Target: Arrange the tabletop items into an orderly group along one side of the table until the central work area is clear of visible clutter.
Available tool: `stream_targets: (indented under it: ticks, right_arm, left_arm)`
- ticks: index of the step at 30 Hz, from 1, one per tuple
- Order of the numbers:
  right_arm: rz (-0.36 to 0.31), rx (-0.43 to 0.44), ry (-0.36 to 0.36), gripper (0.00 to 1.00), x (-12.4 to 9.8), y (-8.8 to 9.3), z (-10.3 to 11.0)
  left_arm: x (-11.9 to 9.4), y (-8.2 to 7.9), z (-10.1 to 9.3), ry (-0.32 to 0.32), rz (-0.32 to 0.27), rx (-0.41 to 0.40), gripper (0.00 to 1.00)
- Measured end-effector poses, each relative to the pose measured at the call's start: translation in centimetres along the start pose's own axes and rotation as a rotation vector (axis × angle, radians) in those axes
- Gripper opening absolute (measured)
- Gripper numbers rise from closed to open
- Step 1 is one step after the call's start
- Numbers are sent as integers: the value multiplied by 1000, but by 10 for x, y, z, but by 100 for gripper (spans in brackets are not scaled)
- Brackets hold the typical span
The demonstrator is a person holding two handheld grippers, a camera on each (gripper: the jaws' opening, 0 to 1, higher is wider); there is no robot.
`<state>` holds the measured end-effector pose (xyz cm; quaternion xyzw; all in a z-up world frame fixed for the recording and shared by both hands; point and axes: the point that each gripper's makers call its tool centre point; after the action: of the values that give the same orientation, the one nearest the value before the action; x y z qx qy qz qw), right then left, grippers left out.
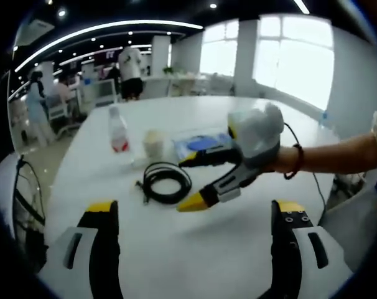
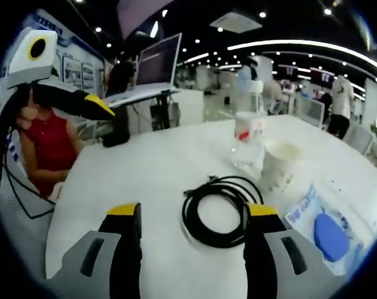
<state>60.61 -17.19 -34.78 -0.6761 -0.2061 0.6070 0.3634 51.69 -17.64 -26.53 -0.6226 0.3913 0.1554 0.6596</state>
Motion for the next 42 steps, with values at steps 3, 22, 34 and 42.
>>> stream_targets:
  ticks: [3,22,34,42]
  right_arm:
    - [12,21,-9,60,7,3,-1]
    - [71,12,-10,39,41,20,-3]
    - [96,-65,12,22,45,22,-4]
    - [105,-103,14,10,47,20,0]
  left_arm:
    - [1,1,2,-11,2,-3,99]
    - [5,4,1,1,24,18,99]
    - [7,7,1,13,41,21,99]
    - [6,8,0,16,40,22,99]
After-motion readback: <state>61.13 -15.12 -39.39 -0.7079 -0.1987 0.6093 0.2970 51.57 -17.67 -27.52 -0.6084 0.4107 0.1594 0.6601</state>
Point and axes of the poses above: the point that each gripper's makers call its tool centre point, and the gripper's own axes: x roughly forward along the fingers, z roughly to its left, y roughly out of its underside, and after that the axes turned 14 degrees about z, right-handed
